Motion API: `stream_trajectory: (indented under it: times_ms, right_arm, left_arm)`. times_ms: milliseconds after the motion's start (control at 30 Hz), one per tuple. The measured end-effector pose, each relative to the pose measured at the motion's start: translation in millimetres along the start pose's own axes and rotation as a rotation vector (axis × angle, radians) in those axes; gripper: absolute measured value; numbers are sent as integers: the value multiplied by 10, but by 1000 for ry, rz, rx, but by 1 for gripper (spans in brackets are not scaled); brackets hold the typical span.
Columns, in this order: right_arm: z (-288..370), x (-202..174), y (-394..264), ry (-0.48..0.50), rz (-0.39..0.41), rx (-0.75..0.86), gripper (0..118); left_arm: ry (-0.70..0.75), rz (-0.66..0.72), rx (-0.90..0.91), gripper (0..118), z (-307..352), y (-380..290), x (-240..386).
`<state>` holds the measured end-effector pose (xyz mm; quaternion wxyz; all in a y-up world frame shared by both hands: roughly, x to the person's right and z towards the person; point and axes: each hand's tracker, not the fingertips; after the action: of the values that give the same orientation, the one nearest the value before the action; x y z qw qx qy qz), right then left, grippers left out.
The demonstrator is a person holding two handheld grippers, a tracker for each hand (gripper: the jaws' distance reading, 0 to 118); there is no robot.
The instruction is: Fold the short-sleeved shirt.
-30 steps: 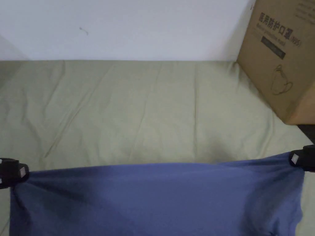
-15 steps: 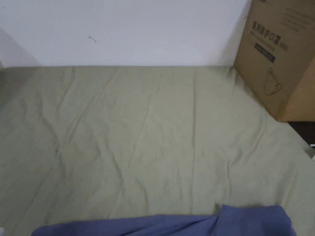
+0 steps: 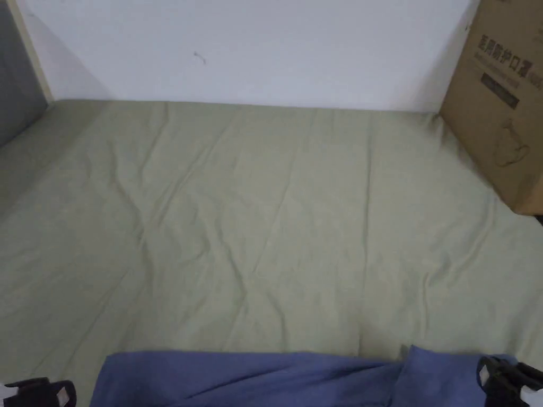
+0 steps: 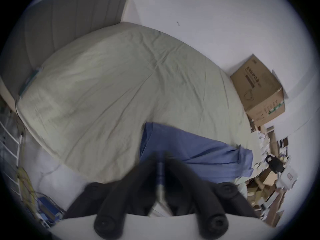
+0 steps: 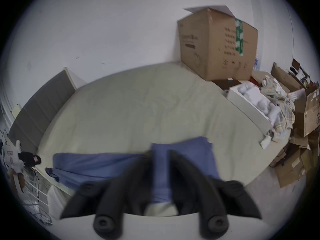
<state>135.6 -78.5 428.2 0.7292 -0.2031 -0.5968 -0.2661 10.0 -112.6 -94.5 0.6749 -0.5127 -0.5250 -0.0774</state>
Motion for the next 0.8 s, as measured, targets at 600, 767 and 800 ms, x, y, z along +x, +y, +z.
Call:
stream_trajectory:
  times_ms: [600,767,800]
  right_arm:
    - [-331,-1558,-202,317,234,-143,1]
    - [-373,-1634,-263,323,257,-186,1]
    - [-371,-1624,-267,322,261,-190,1]
  left_arm:
    - [-270,412,-102,112,-649,-384,-767]
    - [-371,485,-100,114,-876,-380,-874]
    - [-404,510,-104,114,-929,-365,-898]
